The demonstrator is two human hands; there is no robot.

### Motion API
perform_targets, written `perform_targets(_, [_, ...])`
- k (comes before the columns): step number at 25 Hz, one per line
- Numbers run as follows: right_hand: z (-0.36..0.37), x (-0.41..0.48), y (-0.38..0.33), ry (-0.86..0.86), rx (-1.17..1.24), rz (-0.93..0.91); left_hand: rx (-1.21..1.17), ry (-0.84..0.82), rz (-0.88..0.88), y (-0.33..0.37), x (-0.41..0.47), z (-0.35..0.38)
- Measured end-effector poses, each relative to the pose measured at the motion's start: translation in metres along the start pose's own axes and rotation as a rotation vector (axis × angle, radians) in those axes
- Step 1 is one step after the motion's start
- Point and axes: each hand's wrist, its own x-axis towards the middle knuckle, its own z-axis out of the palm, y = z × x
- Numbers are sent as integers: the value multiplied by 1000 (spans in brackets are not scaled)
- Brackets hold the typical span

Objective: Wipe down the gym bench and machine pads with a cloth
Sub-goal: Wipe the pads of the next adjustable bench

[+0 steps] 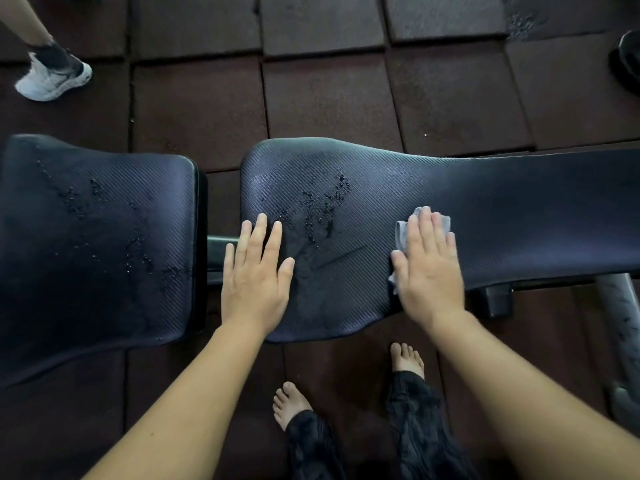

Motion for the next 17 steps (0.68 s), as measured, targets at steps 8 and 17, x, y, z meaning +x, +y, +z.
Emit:
perform_targets(8, [13,-13,-68,-81,7,-414,-38,5,-67,-10,2,-3])
perform_targets(17, [5,16,-123,-188,-61,-531,-174,-16,-122,-13,17,-8])
